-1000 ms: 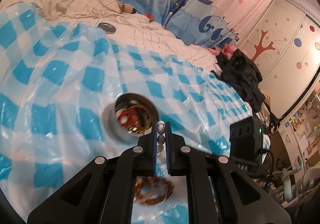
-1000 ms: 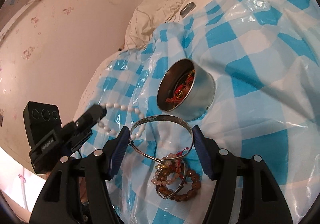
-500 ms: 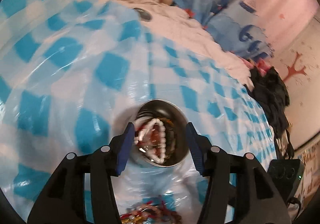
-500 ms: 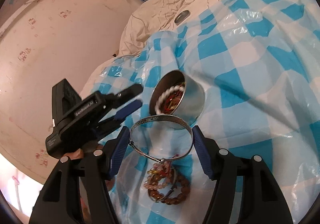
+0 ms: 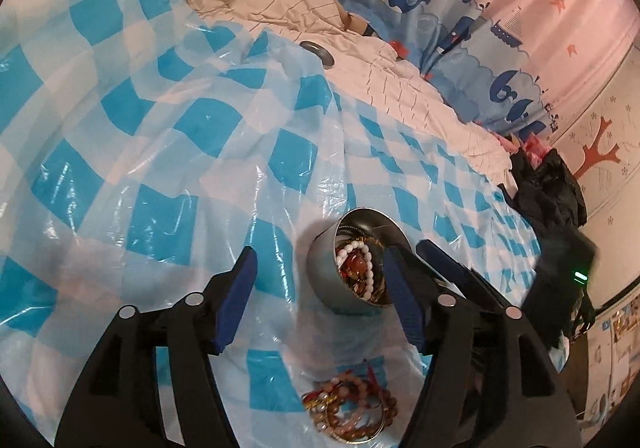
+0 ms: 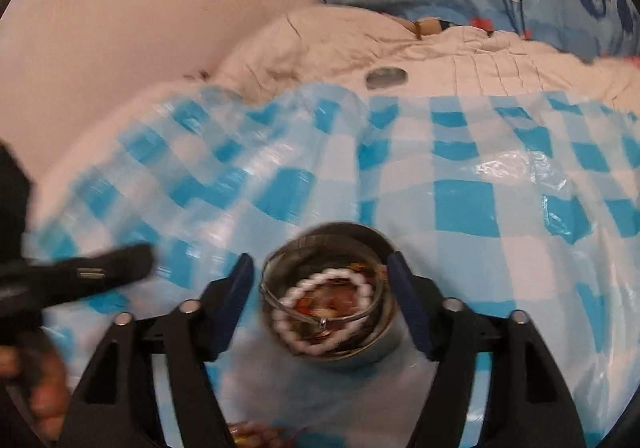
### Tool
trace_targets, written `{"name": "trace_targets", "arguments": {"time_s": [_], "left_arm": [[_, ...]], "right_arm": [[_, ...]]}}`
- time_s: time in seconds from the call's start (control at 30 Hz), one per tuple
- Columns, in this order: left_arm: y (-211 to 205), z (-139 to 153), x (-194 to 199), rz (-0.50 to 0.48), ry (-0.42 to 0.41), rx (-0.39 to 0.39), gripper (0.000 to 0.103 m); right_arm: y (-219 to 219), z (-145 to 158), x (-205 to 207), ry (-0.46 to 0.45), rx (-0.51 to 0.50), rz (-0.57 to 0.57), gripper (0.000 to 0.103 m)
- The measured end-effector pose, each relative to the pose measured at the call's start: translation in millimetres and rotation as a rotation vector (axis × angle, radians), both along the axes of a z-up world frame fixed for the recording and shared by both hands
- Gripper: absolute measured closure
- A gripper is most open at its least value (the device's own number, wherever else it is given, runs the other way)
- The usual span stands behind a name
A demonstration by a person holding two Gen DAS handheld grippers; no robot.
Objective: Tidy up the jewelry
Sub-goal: 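Move the open left tool back over the bracelet pile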
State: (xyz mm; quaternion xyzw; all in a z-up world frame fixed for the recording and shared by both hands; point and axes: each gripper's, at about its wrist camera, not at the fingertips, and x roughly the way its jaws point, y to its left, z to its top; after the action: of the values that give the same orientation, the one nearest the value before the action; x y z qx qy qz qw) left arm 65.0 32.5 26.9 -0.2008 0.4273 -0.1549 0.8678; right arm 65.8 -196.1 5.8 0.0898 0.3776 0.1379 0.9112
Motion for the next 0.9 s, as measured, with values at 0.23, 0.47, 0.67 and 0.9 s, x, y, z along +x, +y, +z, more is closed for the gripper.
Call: {"name": "trace_targets", "arguments": {"time_s": [0.23, 0.47, 0.67, 0.9], "left_arm": [[-6, 2, -14, -0.029, -0.018, 0.095, 0.036], [-33, -4, -35, -0.054, -0.07, 0.295, 0.035], [-44, -3, -49, -0.055, -0.142, 0.443, 0.028], [-41, 3, -49, -0.027, -0.155, 0.442, 0.023]], "right_arm": [[-22, 10, -48, -0.01, 0.011, -0.019, 0.028], [-57, -24, -88, 0.145, 0.164, -0.111, 0.024], [-48, -15, -91, 0.116, 0.178, -0.077, 0.022], [-42, -23, -89, 0.151, 0.182, -0.054, 0.021]]}}
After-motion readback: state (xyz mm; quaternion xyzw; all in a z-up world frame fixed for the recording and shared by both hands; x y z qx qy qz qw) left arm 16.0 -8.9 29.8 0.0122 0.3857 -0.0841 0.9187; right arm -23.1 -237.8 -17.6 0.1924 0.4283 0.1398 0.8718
